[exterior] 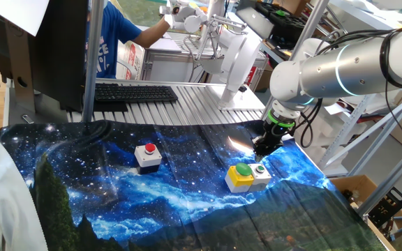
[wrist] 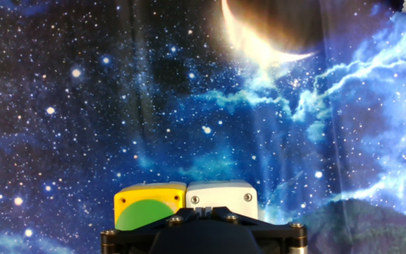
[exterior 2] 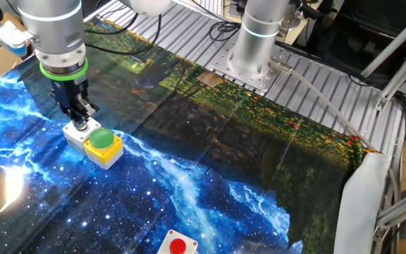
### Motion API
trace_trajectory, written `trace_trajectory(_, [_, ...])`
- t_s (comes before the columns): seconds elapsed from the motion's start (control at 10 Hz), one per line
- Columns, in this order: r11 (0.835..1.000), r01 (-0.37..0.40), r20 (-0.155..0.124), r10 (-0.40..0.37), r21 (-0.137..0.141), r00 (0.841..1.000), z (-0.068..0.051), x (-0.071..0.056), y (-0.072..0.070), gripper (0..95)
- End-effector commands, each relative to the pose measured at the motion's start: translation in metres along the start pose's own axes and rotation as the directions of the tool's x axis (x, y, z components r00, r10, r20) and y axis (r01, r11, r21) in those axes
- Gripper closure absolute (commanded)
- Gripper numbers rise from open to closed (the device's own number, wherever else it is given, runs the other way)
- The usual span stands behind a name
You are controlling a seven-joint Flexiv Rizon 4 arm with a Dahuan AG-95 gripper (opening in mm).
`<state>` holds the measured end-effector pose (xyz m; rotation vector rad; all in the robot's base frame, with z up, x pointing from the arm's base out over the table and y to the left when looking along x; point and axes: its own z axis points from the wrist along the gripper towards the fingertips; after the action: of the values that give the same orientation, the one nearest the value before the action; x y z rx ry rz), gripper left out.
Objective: Press three buttons from left to right in sequence
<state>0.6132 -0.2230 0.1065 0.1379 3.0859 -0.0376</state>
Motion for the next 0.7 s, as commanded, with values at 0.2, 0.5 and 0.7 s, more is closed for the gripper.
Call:
trace_trajectory(0.2, [1.0,-0.003,-0.001,0.003,0.003,1.0,0.0003,0.0,-0.0003,95.0])
trace_trajectory(0.5, [1.0,-0.008,-0.002,0.008,0.004,1.0,0.0005,0.0002,0.0001,95.0])
trace_trajectory(0.7, [1.0,-0.004,0.002,0.004,0.006,1.0,0.0013,-0.0004,-0.0002,95.0])
